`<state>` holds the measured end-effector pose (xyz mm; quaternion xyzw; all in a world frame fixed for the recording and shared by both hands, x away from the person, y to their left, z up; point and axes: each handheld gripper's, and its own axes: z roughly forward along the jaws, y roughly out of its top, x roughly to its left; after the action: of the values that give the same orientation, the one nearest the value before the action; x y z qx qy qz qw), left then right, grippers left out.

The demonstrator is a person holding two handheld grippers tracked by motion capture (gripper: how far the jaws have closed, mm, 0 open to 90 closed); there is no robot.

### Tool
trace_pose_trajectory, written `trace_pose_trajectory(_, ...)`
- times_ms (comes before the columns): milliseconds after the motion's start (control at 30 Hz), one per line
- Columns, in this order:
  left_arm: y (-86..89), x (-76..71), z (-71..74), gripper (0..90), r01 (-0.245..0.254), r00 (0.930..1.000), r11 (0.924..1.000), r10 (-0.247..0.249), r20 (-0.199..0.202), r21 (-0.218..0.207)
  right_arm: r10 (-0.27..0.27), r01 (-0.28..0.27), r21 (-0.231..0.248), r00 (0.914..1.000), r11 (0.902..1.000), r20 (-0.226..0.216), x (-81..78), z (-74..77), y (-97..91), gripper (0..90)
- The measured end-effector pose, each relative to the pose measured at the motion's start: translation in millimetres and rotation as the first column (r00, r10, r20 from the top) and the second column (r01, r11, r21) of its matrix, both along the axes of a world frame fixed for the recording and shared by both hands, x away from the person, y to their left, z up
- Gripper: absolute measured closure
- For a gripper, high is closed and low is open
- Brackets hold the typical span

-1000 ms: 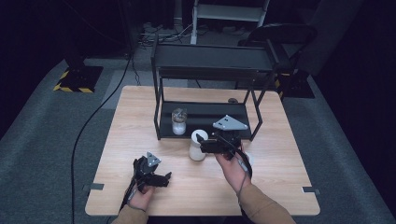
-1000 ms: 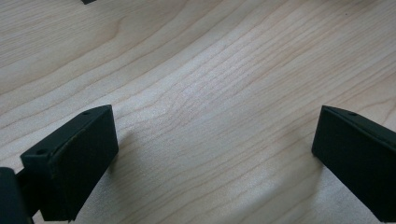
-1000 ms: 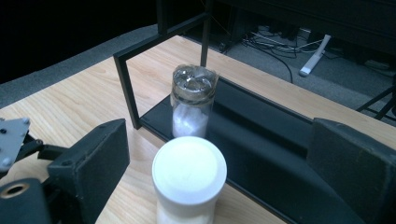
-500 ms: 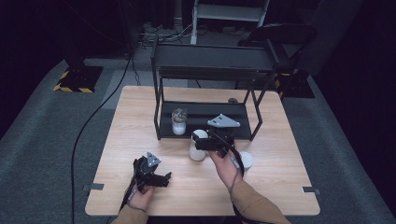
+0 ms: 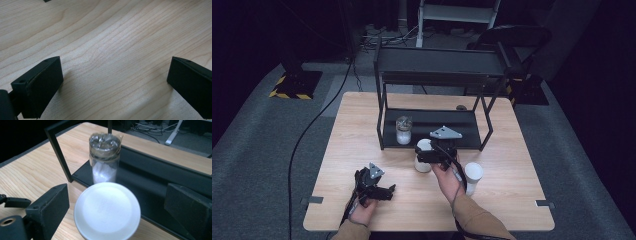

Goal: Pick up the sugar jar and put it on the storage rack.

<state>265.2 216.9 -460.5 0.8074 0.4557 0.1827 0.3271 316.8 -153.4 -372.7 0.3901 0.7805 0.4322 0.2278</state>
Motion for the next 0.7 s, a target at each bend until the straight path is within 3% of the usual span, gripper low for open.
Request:
trace_pose_trajectory(233,0.1,0.1,0.0,0.0,0.0,1.0,1.0,0.0,0.0,0.0,-0.009,0.008,-0.019,0.9999,0.9998,-0.015,2.2,-8.5,5.4,7.5)
trace_pose_trajectory(567,0.2,0.1,0.0,0.0,0.003,1.0,1.0,-0.003,0.0,0.0,0.013,-0.018,-0.074,0.998,0.9971,-0.061,10.7,-11.9,12.2,23.0)
trace_pose_trajectory(700,0.1,0.1,0.0,0.0,0.003,1.0,1.0,-0.003,0.0,0.0,0.028,-0.034,-0.075,0.9967,0.9966,-0.076,13.7,-11.9,12.0,29.3)
